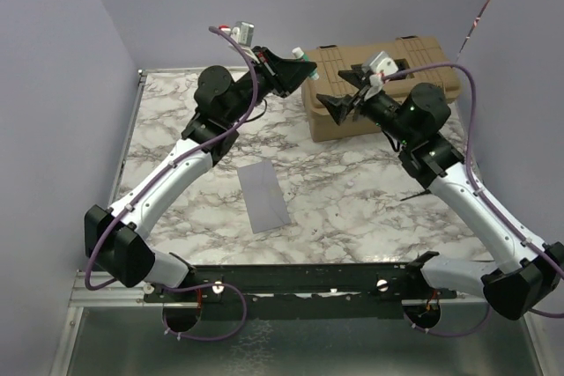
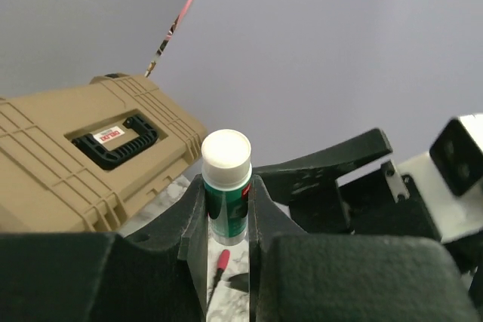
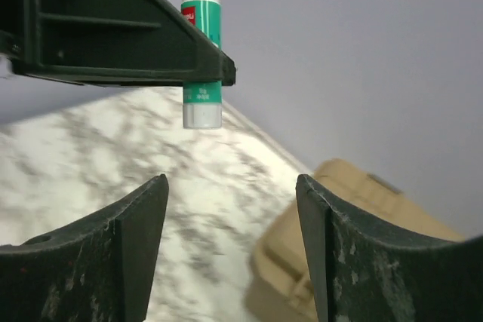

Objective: Place the letter into the envelope and seal it

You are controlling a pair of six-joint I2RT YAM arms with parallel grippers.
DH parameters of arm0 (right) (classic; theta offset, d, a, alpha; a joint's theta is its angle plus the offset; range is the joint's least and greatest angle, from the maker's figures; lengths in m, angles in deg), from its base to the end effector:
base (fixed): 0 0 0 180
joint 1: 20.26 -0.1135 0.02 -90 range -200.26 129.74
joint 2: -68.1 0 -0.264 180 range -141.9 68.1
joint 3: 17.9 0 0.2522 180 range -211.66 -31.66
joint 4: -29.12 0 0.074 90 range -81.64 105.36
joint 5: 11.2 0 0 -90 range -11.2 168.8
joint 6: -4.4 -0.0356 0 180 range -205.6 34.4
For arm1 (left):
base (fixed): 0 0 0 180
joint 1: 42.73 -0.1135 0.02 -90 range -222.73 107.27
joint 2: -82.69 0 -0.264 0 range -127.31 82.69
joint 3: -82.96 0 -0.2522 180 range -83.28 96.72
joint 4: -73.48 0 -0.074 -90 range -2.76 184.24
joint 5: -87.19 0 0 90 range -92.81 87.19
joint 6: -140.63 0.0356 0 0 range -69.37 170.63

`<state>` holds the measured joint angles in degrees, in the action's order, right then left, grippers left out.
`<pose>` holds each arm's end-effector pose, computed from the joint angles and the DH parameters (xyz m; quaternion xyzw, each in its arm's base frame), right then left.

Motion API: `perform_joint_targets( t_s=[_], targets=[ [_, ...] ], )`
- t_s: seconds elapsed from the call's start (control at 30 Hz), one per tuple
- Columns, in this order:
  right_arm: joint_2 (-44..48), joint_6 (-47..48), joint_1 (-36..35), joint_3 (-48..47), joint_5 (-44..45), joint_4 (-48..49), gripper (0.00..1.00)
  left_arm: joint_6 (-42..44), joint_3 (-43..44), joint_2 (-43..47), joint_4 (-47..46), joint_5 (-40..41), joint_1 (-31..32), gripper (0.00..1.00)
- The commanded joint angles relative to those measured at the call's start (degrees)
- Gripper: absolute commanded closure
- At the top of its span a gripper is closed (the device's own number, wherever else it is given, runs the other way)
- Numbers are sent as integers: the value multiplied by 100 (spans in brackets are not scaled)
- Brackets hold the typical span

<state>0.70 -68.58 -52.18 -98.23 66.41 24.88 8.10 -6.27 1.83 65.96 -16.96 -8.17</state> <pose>0.2267 0.1502 0.4301 -0.3428 0.5556 0.1675 0.7387 0.2669 -0.1944 0.4501 0.0582 0.5928 -0.5555 0.5802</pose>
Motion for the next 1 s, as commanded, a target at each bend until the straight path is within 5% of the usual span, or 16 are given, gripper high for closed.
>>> perform_joint_targets(
  t_s=[0.0,0.13,0.3,0.47,0.7,0.97],
  targets=[
    [-71,-3007,751,-313,-2525,-460,29,367,43,156,-611,-1777,-555,100],
    [-1,-5484,937,778,-3254,2312,29,64,78,124,-990,-2843,-811,100],
    [-305,-6548,994,745,-3207,3032,28,-453,228,23,-1426,-3786,-830,100],
    [-775,-8134,996,870,-3280,4957,28,-502,272,119,-1534,-4121,-829,100],
    [-1324,-8771,981,638,-3907,6375,32,-699,175,226,-1586,-3751,-812,100],
    [-1329,-8396,906,518,-3895,6067,43,-835,105,211,-1647,-3637,-750,100]
  ],
)
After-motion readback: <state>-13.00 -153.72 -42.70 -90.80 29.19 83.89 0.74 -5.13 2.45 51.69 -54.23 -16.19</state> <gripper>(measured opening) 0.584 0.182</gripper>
